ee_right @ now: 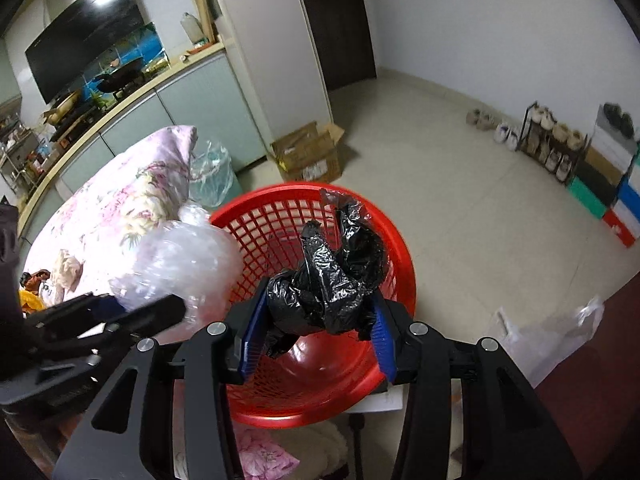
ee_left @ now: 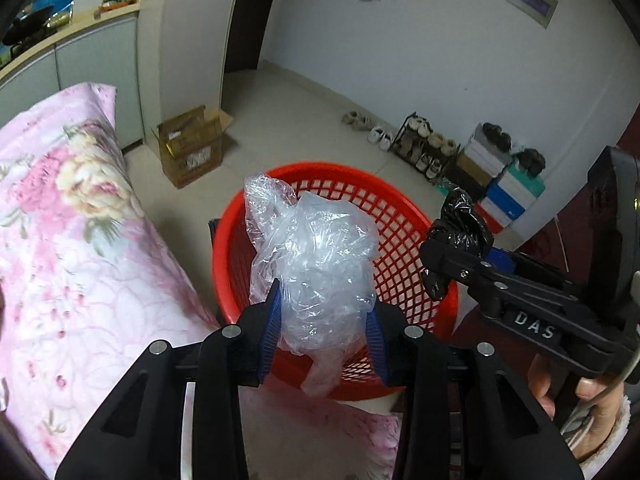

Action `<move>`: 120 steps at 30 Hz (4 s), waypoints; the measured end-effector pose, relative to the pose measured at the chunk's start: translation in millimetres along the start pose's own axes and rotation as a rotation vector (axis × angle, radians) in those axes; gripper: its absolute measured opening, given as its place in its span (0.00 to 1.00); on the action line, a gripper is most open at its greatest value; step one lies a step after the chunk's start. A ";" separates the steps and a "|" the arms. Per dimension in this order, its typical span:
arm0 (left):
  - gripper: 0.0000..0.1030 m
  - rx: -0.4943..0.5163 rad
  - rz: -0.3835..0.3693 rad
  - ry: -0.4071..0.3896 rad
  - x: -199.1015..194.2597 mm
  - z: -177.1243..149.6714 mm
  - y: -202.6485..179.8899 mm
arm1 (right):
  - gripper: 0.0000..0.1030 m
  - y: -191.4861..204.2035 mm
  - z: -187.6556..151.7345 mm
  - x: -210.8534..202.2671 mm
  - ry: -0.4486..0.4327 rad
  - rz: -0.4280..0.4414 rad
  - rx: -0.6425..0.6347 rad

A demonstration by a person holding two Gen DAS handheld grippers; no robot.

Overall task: Collect trash
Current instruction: 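Open both tools to drop the bags into the red wastebasket, then move both tools back over the trash on the bed, then grasp the green sponges with the left tool while the right tool grasps the white tissue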

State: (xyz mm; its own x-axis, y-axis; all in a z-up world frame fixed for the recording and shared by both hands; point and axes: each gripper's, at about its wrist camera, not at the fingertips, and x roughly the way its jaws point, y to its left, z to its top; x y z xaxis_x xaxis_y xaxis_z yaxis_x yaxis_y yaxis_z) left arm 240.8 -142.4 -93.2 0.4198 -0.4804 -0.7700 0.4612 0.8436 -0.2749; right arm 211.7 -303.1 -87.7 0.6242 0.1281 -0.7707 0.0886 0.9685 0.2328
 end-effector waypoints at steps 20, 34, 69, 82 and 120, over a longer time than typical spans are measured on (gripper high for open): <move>0.77 -0.031 0.107 -0.119 -53.8 -4.9 1.7 | 0.70 -5.5 -2.6 -22.8 -0.056 0.011 0.050; 0.80 -0.091 0.272 -0.222 -120.1 -42.1 18.2 | 0.73 31.4 -17.2 -57.8 -0.161 0.015 -0.050; 0.81 -0.531 0.510 -0.260 -265.5 -222.6 164.0 | 0.79 196.6 -72.0 -69.7 -0.090 0.259 -0.339; 0.81 -0.535 0.483 -0.229 -240.7 -217.7 183.8 | 0.79 227.3 -66.7 -53.7 -0.061 0.263 -0.380; 0.35 -0.666 0.666 -0.347 -324.2 -257.9 240.8 | 0.79 421.8 -132.1 -13.2 0.073 0.518 -0.772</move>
State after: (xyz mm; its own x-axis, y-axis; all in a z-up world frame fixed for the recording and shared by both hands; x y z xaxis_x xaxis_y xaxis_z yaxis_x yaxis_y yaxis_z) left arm 14.1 278.4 -58.2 0.6871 0.1851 -0.7026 -0.4375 0.8774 -0.1967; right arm 138.3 131.9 -57.7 0.3892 0.5715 -0.7224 -0.7444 0.6571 0.1188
